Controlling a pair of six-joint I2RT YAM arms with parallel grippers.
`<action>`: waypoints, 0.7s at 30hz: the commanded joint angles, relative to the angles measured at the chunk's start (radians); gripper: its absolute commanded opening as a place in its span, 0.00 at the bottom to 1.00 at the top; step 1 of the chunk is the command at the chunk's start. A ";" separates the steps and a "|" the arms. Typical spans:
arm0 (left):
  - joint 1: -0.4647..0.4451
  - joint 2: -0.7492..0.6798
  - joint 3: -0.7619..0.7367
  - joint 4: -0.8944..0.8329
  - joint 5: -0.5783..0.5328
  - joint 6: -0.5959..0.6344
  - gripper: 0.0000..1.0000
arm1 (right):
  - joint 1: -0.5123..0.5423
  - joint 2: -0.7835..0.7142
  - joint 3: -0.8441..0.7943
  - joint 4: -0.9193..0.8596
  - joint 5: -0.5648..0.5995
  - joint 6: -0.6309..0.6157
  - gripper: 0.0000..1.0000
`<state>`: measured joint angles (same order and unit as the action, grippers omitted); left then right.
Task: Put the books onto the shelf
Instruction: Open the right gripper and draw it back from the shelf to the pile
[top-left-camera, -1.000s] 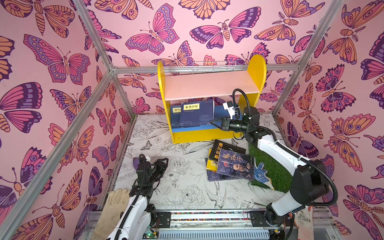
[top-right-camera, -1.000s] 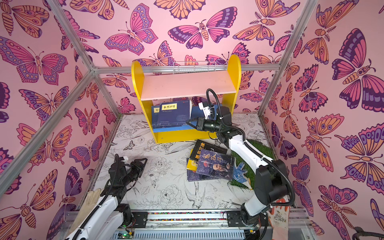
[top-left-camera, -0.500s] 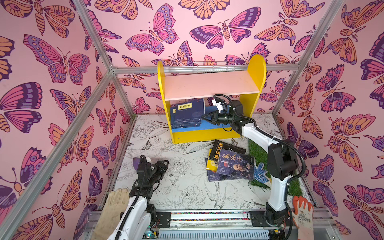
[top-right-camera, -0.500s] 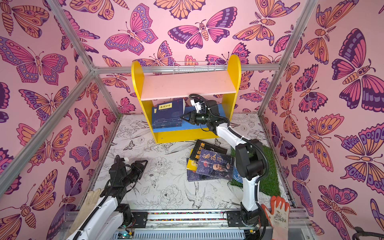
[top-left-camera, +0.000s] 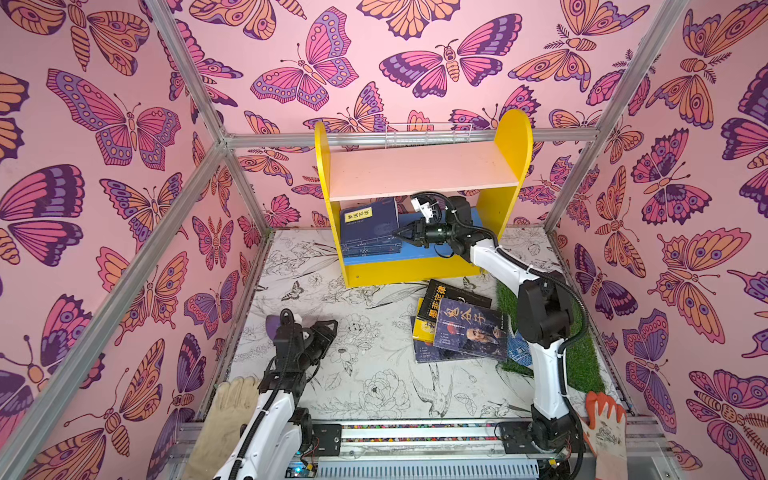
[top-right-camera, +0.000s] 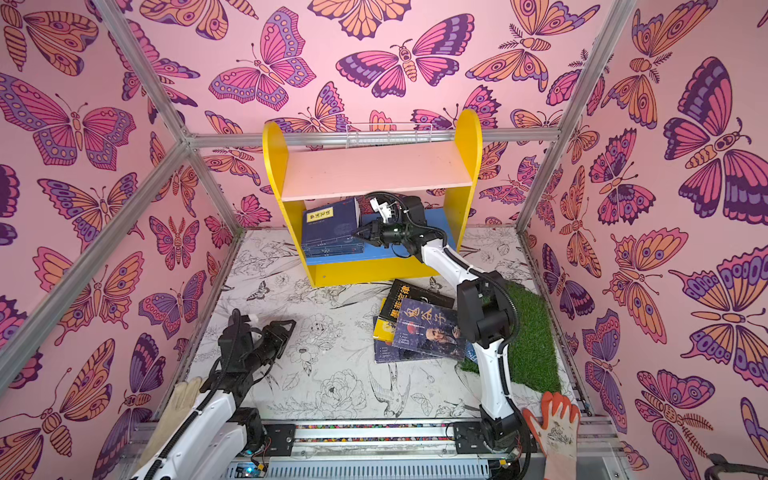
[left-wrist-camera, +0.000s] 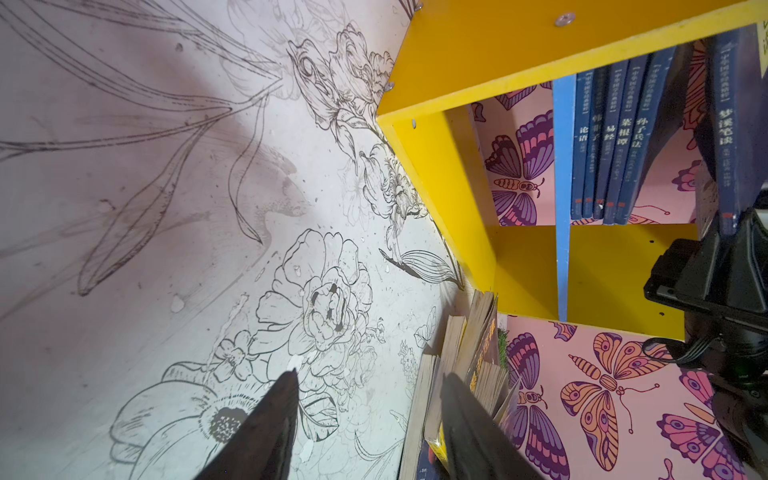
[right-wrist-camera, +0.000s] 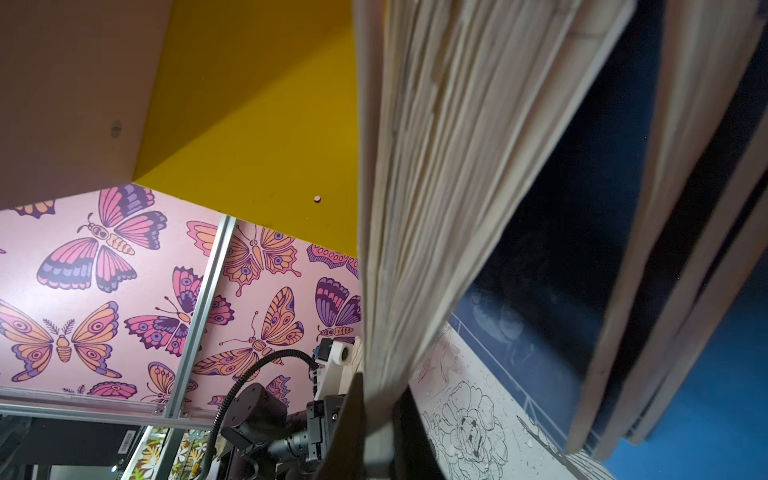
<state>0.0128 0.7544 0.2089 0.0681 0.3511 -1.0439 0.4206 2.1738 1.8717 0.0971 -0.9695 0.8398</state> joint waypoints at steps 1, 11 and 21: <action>0.000 -0.010 0.010 -0.030 0.017 0.021 0.57 | 0.001 0.030 0.072 -0.022 -0.009 -0.012 0.00; -0.001 -0.016 -0.002 -0.034 0.015 0.011 0.58 | 0.005 0.085 0.192 -0.277 0.113 -0.146 0.21; -0.001 -0.009 0.000 -0.034 0.014 0.006 0.58 | 0.030 0.029 0.249 -0.488 0.379 -0.323 0.49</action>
<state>0.0128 0.7475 0.2089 0.0505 0.3511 -1.0405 0.4465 2.2459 2.0727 -0.2890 -0.7284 0.6121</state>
